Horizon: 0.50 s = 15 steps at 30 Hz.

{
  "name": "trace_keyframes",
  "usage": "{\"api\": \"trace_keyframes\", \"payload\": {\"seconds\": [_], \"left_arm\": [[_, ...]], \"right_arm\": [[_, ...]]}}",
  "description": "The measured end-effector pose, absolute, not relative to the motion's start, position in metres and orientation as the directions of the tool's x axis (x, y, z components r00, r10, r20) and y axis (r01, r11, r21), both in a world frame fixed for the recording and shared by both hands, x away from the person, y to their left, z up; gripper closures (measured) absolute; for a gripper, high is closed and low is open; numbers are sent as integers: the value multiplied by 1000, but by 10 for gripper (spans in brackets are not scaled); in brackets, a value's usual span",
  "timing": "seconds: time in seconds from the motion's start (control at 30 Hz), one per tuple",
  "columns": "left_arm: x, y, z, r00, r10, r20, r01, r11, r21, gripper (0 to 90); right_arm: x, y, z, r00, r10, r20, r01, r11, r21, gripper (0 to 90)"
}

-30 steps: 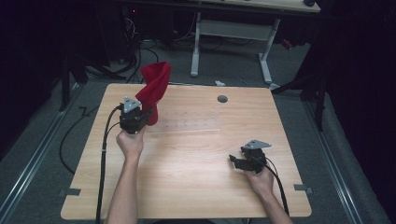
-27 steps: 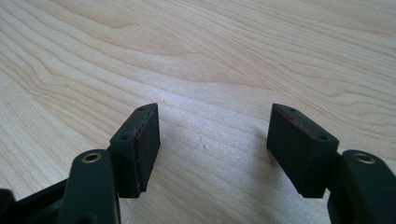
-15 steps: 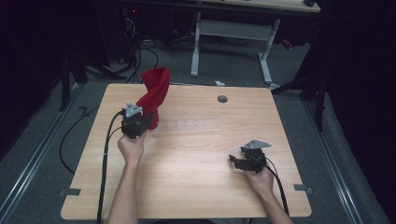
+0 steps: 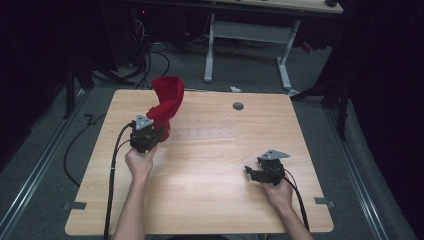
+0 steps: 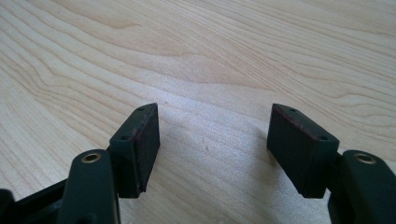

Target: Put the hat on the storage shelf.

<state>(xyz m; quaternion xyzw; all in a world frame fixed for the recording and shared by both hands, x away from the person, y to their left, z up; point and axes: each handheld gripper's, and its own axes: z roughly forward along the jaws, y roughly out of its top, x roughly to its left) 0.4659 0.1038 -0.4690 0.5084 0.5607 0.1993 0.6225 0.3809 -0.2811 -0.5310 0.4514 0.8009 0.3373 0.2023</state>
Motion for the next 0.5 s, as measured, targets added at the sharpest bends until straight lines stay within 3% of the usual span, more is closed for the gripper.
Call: {"api": "trace_keyframes", "payload": {"seconds": [0.5], "left_arm": [[459, 107, -463, 274, 828, -488, 331, 395, 857, 433]], "right_arm": [[381, -281, -531, -512, 859, -19, 587, 366, 722, 347]]}}
